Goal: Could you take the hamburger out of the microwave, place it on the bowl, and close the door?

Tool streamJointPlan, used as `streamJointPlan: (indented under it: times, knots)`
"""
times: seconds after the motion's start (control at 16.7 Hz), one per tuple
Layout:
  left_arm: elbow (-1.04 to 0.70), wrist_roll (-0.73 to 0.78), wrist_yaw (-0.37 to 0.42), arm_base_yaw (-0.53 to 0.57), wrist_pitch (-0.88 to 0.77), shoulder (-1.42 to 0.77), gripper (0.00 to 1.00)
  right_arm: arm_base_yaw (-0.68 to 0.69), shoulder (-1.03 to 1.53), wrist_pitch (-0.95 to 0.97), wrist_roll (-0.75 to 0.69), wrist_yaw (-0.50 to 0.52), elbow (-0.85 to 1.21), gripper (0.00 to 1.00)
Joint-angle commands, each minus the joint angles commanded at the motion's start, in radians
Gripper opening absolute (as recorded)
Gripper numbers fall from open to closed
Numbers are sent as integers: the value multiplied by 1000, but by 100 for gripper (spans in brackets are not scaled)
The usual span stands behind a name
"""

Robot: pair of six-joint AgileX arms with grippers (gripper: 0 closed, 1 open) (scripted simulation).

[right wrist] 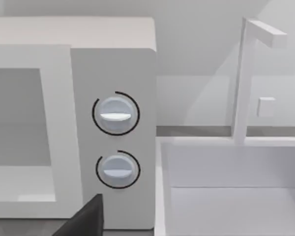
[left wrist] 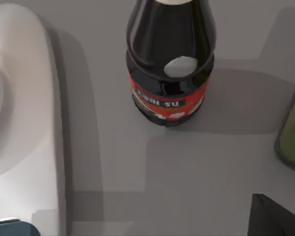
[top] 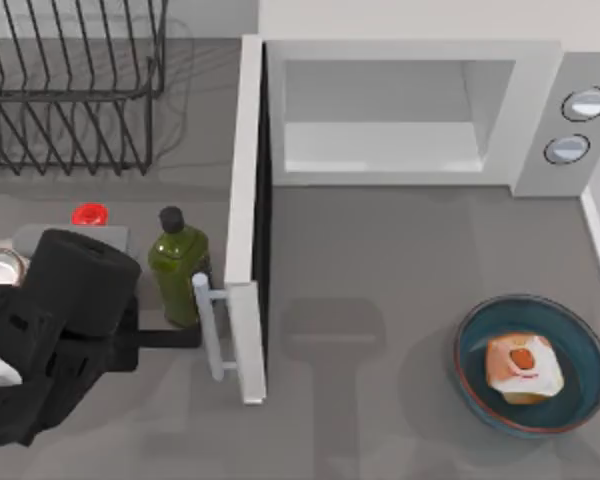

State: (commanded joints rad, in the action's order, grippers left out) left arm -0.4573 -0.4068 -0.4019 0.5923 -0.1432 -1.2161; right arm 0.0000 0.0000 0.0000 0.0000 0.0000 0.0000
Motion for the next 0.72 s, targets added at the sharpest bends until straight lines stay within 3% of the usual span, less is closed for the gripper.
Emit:
streamJointPlan:
  times: [0.48, 0.72]
  knots:
    - [8, -9, 13, -2, 59, -14, 0, 0, 0, 0, 0, 0, 0, 100]
    - [37, -113, -33, 96, 13, -30, 0, 0, 0, 0, 0, 0, 0, 100]
